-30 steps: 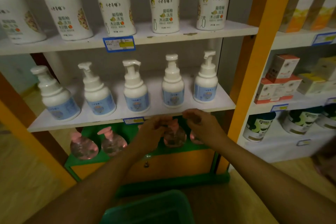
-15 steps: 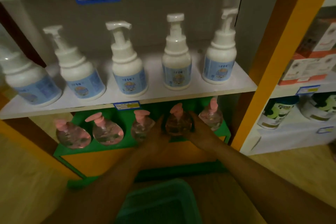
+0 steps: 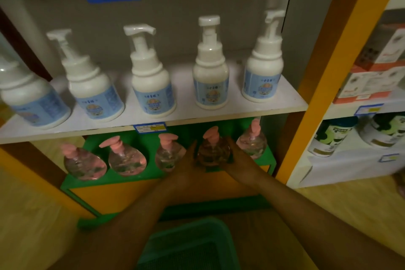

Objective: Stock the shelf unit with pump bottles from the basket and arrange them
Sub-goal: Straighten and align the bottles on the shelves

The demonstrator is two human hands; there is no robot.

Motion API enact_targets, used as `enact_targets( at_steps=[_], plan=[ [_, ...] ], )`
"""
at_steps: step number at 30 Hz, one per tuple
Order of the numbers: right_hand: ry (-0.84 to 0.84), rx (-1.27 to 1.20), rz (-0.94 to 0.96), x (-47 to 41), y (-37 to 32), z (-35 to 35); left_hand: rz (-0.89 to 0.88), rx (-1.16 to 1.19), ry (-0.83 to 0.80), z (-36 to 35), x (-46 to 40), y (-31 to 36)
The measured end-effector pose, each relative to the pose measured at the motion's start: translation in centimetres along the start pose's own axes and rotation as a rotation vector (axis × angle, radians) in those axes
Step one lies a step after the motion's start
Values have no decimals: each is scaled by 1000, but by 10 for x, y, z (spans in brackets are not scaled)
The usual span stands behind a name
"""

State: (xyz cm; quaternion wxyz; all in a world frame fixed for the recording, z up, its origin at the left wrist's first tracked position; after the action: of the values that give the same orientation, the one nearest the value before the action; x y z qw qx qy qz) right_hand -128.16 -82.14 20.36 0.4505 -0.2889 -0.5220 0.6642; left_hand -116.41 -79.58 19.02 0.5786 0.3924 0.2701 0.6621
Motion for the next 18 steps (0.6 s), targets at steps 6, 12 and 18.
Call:
enact_targets(
  at_steps=[6, 12, 18],
  plan=[
    [47, -76, 1, 24, -21, 22, -2, -75, 154, 36, 21, 16],
    [49, -33, 53, 51, -68, 40, -76, 16, 42, 52, 48, 60],
    [115, -57, 118, 80, -142, 67, -231, 55, 36, 82, 88, 135]
  ],
)
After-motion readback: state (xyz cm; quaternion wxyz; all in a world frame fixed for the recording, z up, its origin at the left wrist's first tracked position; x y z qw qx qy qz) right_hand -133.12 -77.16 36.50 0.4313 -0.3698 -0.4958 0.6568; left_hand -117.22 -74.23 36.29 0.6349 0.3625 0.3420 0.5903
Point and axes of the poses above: each hand's wrist, its own x-axis away from the middle knuckle, its own z-axis out of the back of the hand, y = z × x, the point moved 10 cm from there along -x, towards the middle knuckle, and after that the axes turned 13 degrees about -x, right-handed, at the moved point
